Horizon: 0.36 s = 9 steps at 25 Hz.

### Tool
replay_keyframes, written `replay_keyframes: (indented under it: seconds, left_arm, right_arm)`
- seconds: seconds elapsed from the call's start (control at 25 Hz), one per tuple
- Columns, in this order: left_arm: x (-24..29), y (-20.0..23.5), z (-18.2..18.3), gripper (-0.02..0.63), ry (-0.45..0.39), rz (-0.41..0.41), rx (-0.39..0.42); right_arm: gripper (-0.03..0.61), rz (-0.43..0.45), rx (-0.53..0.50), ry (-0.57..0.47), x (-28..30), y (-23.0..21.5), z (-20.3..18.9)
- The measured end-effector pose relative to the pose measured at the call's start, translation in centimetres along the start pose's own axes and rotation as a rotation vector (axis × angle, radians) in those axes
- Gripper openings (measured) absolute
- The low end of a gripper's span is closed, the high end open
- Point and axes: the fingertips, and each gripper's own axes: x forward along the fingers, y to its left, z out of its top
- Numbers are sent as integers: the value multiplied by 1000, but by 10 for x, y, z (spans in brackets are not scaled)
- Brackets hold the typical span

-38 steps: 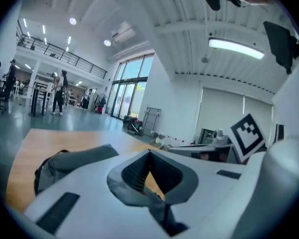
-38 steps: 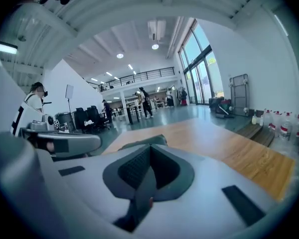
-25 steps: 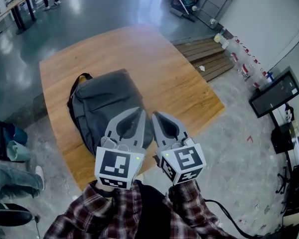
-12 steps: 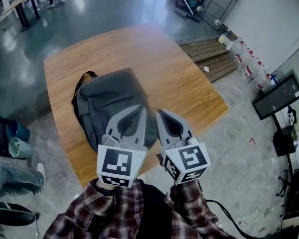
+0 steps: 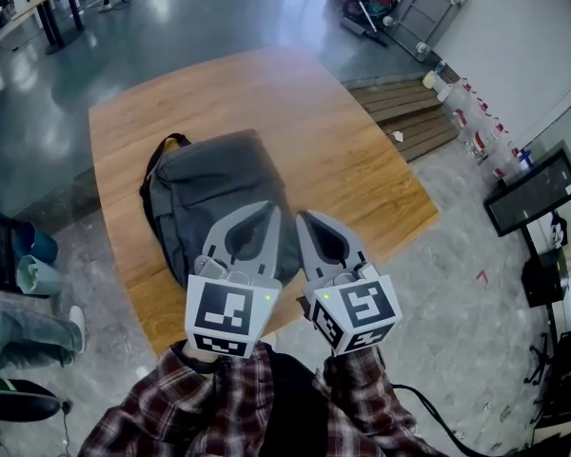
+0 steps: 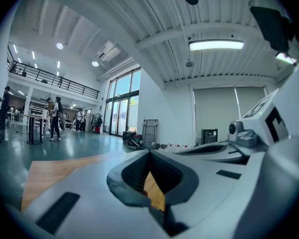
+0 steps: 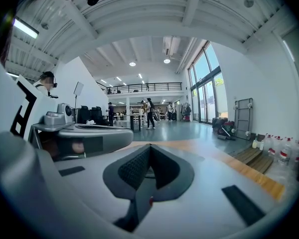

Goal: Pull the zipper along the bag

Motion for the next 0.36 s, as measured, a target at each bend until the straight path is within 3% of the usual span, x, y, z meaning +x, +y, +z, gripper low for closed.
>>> replay_keyframes:
  seconds: [0.36]
  left_arm:
    - [4, -5, 3, 8, 7, -1, 7]
  right_arm:
    - [9, 5, -4, 8, -4, -3, 1]
